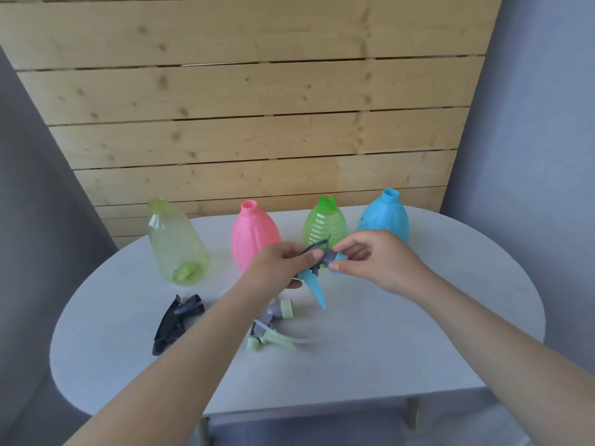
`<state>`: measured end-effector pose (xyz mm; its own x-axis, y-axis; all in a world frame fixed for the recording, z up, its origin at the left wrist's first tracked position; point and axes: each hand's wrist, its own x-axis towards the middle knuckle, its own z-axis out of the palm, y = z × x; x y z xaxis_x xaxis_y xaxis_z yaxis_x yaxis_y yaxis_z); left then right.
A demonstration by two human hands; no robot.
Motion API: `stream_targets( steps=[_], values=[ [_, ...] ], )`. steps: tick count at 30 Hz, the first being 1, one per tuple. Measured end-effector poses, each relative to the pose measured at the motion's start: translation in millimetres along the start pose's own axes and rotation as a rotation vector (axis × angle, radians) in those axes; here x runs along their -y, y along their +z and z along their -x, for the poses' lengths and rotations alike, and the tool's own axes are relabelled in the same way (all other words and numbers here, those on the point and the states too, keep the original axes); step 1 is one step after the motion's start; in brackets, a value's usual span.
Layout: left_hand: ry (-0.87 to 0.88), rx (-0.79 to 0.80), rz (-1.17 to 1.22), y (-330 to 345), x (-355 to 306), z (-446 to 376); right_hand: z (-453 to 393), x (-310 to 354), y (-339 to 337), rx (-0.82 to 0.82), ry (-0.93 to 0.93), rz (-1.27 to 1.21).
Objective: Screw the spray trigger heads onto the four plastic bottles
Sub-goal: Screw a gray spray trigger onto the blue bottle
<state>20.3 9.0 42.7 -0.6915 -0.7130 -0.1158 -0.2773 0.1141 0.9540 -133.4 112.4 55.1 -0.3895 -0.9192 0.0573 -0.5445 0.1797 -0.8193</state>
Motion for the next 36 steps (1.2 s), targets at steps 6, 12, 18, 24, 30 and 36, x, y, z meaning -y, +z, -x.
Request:
stream_targets(
  steps=[6, 12, 18, 24, 30, 36],
  values=[
    [0.091, -0.161, 0.096, 7, -13, -3, -1, -7, -18, -0.252, -0.012, -0.03],
    [0.158, -0.296, 0.025, 8, -14, -12, -14, -36, -28, -0.635, 0.101, 0.287],
    [0.195, -0.318, 0.006, 8, -14, -20, -36, -55, -22, -0.448, 0.235, 0.214],
    [0.153, -0.336, 0.009, -1, -10, -20, -47, -64, -24, -0.36, 0.233, 0.008],
    [0.179, -0.387, 0.003, -15, -5, -8, -37, -58, -31, -0.34, 0.128, 0.036],
    [0.167, -0.507, 0.182, -32, -6, 5, -2, -43, -51, -0.251, 0.026, 0.187]
  ],
)
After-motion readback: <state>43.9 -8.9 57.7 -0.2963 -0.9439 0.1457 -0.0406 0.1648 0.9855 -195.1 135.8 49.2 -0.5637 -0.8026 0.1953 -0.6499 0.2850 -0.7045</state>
